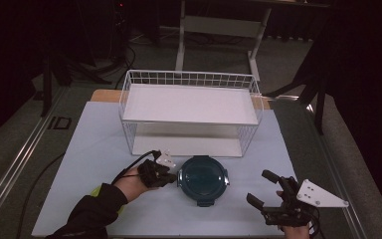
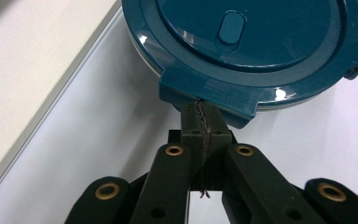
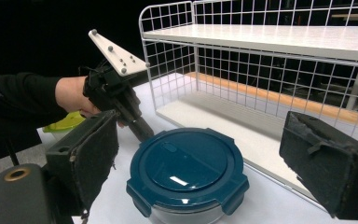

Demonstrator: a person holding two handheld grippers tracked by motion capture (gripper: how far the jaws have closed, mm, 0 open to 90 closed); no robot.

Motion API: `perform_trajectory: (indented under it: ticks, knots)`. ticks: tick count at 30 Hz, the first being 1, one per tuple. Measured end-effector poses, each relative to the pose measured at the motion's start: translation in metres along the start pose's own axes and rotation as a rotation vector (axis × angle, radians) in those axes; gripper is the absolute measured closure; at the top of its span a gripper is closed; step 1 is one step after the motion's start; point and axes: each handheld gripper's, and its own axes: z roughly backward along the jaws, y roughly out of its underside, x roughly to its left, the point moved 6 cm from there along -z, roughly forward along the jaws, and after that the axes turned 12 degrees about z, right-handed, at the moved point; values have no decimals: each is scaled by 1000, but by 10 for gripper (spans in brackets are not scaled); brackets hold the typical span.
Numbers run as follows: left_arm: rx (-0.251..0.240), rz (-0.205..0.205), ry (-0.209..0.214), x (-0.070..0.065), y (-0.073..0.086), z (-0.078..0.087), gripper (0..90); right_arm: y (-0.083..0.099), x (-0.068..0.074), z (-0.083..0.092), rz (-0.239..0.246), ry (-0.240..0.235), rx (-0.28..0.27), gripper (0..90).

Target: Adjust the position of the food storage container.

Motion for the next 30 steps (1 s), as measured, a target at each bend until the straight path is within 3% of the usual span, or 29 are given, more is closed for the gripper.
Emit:
perform_trajectory:
  ticks: [8, 24, 30]
  knots:
    - [10, -25, 0, -7, -10, -8, 894, 1, 0, 0, 1, -1, 3, 111]
    - [-7, -7, 1, -8, -15, -14, 893, 1, 1, -1, -2, -10, 6, 111]
    - [-14, -10, 8, -10, -14, -7, 893, 1, 0, 0, -4, -7, 4, 111]
